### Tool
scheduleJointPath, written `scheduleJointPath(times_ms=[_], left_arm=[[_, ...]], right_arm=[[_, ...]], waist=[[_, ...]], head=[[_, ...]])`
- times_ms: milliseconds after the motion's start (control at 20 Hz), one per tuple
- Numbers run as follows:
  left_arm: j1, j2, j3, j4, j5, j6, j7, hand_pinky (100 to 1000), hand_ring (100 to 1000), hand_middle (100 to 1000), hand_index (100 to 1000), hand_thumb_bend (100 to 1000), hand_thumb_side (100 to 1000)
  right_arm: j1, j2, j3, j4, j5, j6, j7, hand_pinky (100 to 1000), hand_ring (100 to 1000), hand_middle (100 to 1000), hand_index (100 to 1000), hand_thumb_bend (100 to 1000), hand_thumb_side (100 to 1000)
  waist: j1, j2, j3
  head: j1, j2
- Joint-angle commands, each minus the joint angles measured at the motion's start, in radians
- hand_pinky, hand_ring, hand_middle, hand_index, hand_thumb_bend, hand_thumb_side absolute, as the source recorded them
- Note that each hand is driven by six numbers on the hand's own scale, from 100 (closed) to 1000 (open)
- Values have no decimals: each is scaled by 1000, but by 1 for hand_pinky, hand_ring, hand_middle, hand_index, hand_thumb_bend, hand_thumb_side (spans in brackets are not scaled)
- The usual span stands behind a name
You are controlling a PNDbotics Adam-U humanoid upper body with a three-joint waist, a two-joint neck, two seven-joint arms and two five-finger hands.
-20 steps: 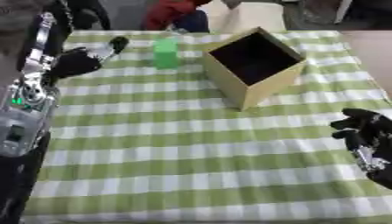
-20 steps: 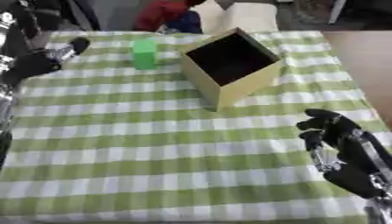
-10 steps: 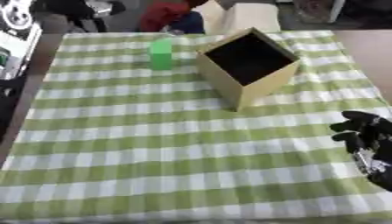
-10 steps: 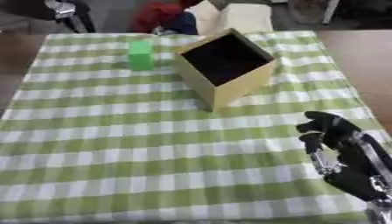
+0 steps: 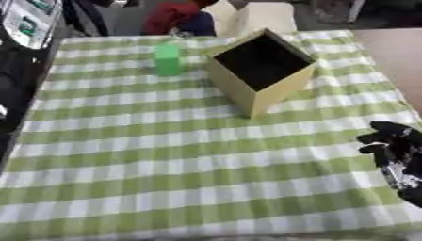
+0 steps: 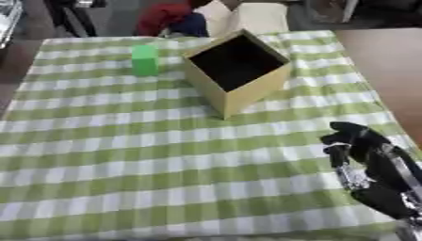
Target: Pick up objects on the table and place them in the box.
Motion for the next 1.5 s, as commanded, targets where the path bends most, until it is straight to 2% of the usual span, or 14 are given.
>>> scheduleJointPath(times_ms=[50,300,600,1000,1500], left_arm=[[-52,-12,5,82,-98,-24,-11,734,713,695,787,818,185],[-91,-48,13,186,-233,-57,-59,727,707,687,781,847,189],[-103,-67,30,236,-336,-68,-110,716,691,670,773,838,179],[-91,-77,41,259,-400,-42,-123,711,698,684,779,823,169],[-65,-98,52,288,-407,-21,-94,711,705,695,780,759,161]], right_arm=[[-9,-19,0,-10,-5,-1,5,702,773,619,841,100,327],[-13,-19,3,-9,-2,-1,8,702,773,618,841,100,330],[-17,-19,4,-8,0,0,10,702,773,619,841,100,331],[-20,-15,3,-8,2,1,11,702,773,618,841,100,333],[-28,-9,4,-8,6,2,12,701,773,618,841,100,336]], waist=[[0,-10,-7],[6,-4,-28],[11,2,-41],[14,10,-46],[17,25,-56]], head=[[9,5],[19,4],[22,0],[20,-3],[16,-8]])
